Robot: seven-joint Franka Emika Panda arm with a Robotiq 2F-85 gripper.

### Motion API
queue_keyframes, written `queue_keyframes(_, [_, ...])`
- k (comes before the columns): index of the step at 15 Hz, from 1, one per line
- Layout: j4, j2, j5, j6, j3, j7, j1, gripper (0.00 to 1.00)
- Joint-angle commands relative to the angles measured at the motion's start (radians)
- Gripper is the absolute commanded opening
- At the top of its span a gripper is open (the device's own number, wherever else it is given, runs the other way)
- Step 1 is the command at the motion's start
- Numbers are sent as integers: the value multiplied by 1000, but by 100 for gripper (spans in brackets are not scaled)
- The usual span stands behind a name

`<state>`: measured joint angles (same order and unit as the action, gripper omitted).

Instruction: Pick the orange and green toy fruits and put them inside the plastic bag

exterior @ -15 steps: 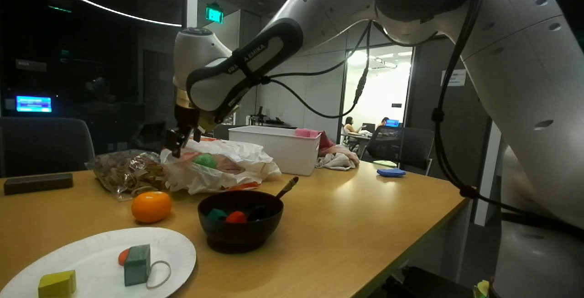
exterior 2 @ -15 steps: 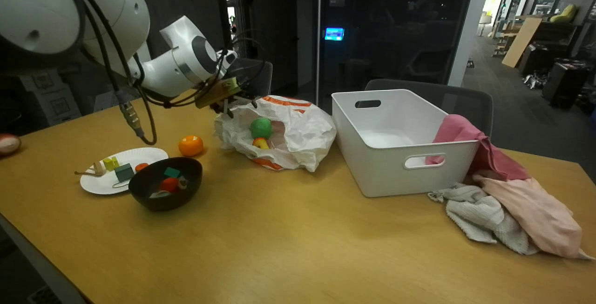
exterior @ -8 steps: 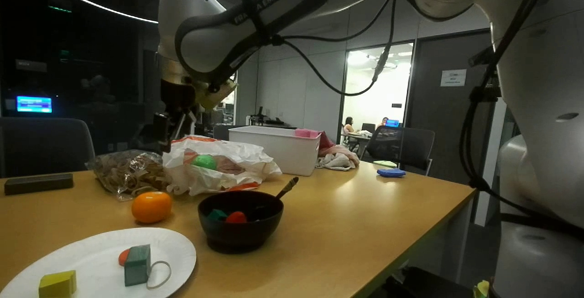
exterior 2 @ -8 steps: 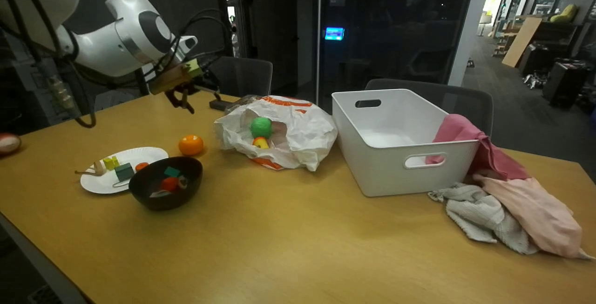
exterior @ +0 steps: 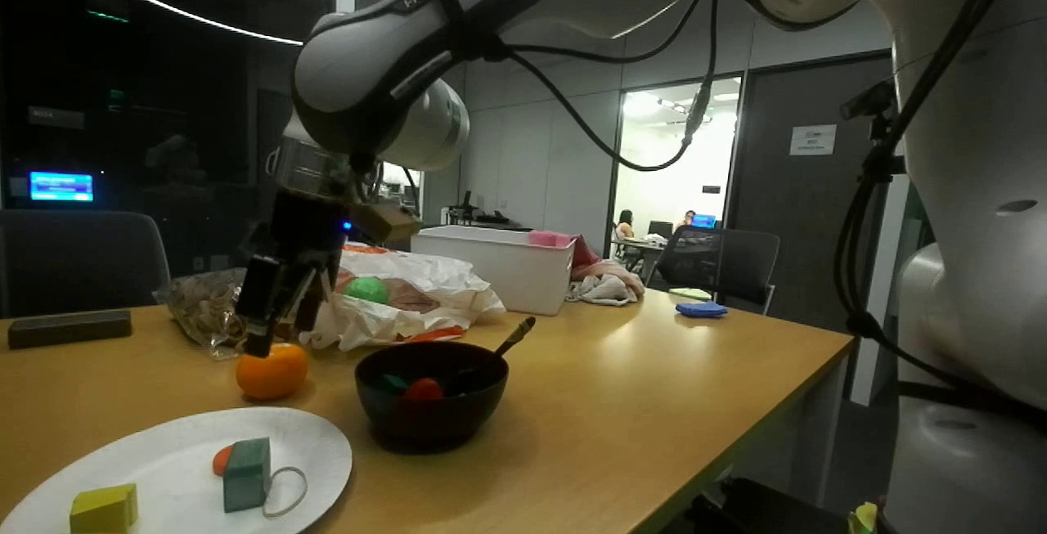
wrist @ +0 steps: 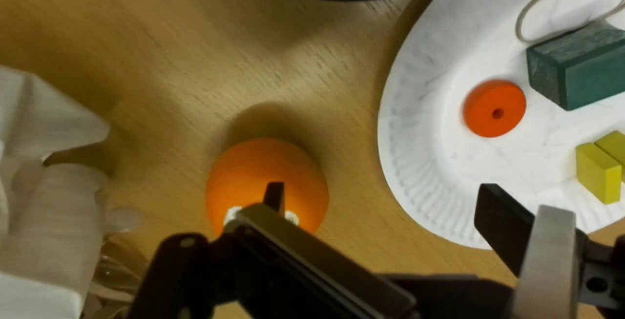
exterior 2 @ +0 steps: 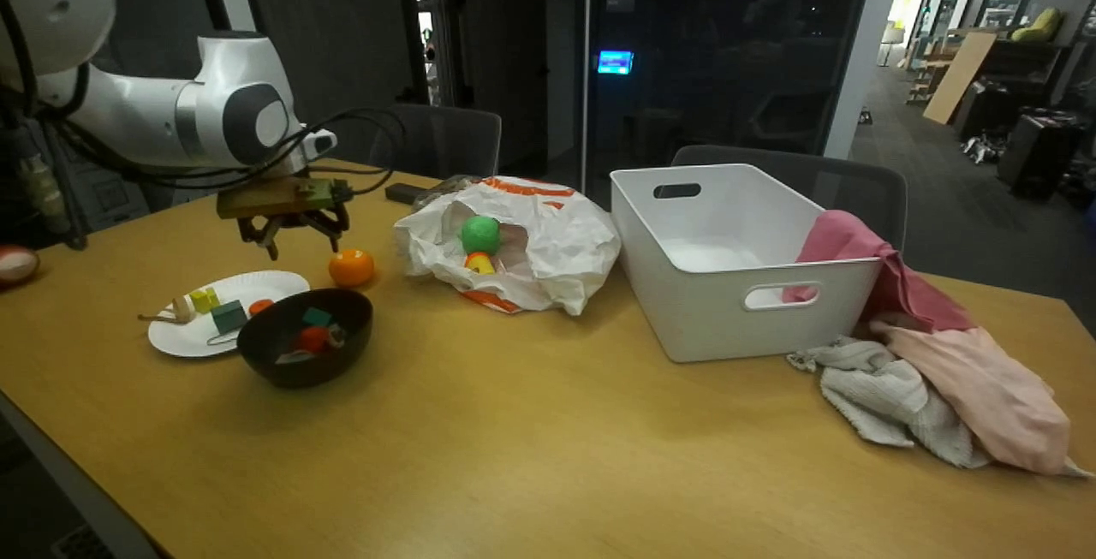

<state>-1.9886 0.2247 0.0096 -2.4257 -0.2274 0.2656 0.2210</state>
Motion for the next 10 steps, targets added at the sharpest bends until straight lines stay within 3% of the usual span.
queue_keyframes(1, [-31,30,-5,-104,-6,79,-26,100])
queue_keyframes(6, [0,103,-37,-180,-8,75,-23,100])
queue_keyframes(10, [51,160,-131,-222,16,50,-9,100])
